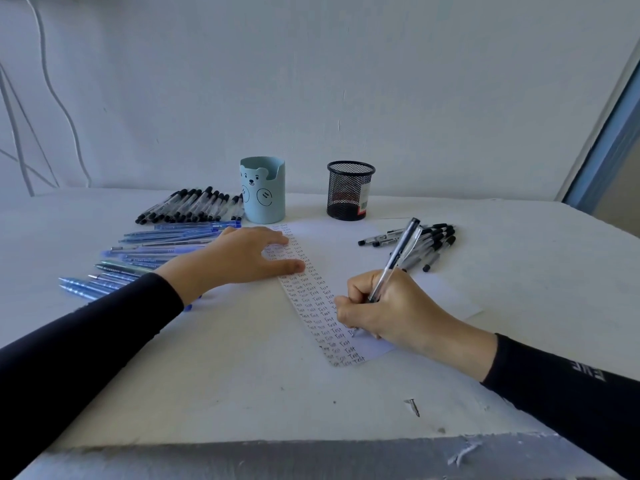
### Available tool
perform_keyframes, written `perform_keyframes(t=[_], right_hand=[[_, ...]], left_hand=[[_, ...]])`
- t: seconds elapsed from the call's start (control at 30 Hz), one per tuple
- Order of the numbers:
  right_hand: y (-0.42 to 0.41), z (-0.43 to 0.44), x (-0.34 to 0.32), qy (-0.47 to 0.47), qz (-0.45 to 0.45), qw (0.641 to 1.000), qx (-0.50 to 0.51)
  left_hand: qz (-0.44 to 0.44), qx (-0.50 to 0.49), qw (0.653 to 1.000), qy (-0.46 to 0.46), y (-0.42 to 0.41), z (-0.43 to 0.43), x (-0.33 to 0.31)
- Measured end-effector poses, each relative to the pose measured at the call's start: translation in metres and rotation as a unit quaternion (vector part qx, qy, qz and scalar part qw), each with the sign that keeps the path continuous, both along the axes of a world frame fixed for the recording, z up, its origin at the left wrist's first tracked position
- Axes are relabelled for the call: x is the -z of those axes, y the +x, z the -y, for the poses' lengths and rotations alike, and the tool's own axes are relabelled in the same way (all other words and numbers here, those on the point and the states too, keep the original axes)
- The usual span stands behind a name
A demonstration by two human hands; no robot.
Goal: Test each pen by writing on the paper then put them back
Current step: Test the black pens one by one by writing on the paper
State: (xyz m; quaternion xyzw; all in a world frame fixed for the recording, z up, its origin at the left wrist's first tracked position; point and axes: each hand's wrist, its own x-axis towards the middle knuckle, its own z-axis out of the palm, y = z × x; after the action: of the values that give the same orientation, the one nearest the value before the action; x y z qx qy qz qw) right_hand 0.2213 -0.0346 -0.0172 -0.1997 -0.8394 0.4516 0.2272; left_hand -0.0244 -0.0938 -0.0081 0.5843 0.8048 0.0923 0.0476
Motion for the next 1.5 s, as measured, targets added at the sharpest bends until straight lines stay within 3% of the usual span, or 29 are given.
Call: perform_keyframes(t=[0.67,1.5], right_hand=[[0.002,0.0,-0.005,-0.021,0.008,1.0,-0.016],[-0.001,-0.009,0.005,0.028,-0.027,0.999,-0.002]], left_hand=[[0.001,0.007,1.0,-0.009,-0.001,0.001,-0.001],[-0.009,0.006,1.0,-0.005,-0.002,-0.002,0.0]])
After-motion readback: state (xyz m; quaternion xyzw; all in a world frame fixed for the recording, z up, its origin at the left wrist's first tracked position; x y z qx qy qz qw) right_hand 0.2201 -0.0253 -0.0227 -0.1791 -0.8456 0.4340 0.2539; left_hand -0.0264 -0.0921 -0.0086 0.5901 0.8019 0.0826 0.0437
